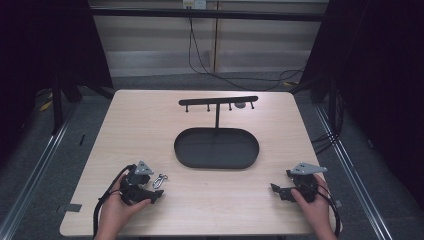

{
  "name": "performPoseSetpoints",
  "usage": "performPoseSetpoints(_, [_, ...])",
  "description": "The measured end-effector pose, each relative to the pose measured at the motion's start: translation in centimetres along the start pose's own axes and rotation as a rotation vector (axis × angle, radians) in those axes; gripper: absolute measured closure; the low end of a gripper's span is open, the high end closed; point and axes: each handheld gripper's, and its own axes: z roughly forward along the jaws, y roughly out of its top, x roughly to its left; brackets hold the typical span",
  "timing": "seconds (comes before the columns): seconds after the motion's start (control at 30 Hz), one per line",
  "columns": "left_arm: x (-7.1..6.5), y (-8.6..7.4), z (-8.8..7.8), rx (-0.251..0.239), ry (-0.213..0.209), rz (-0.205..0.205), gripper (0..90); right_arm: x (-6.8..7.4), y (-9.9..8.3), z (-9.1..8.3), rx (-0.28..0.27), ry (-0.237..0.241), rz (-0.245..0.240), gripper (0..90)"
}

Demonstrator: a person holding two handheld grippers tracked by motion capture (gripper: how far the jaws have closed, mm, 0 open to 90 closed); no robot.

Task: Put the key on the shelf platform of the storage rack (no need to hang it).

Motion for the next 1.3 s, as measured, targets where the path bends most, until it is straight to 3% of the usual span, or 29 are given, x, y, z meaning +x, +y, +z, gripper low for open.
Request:
performPoseSetpoints(0.1, [0.1, 1.0, 0.1, 0.082, 0.010, 0.019, 33.2, 0.0, 0.0, 0.0, -0.002, 0.000, -0.004, 16.5])
performPoseSetpoints(0.3, [0.2, 2.1, 0.0, 0.123, 0.009, 0.009, 38.6, 0.0, 0.0, 0.0, -0.002, 0.000, -0.004, 16.5])
performPoseSetpoints(0.43, [0.2, 3.0, 0.3, 0.185, 0.005, -0.017, 42.1, 0.0, 0.0, 0.0, -0.001, 0.000, -0.002, 16.5])
performPoseSetpoints(0.8, [0.6, 4.1, 1.2, 0.240, 0.002, -0.049, 46.6, 0.0, 0.0, 0.0, 0.000, 0.000, 0.001, 16.5])
performPoseSetpoints(1.03, [0.6, 4.8, 1.4, 0.283, 0.013, -0.022, 50.3, 0.0, 0.0, 0.0, 0.001, 0.000, 0.002, 16.5])
performPoseSetpoints(1.13, [0.4, 5.1, 1.5, 0.300, 0.017, -0.025, 56.4, 0.0, 0.0, 0.0, -0.002, 0.000, -0.003, 16.5])
performPoseSetpoints(1.2, [0.3, 5.3, 1.6, 0.309, 0.008, -0.019, 66.1, 0.0, 0.0, 0.0, 0.000, 0.000, 0.000, 16.5])
performPoseSetpoints(1.3, [0.2, 5.6, 1.6, 0.332, 0.006, -0.019, 67.0, 0.0, 0.0, 0.0, -0.002, 0.000, -0.002, 16.5])
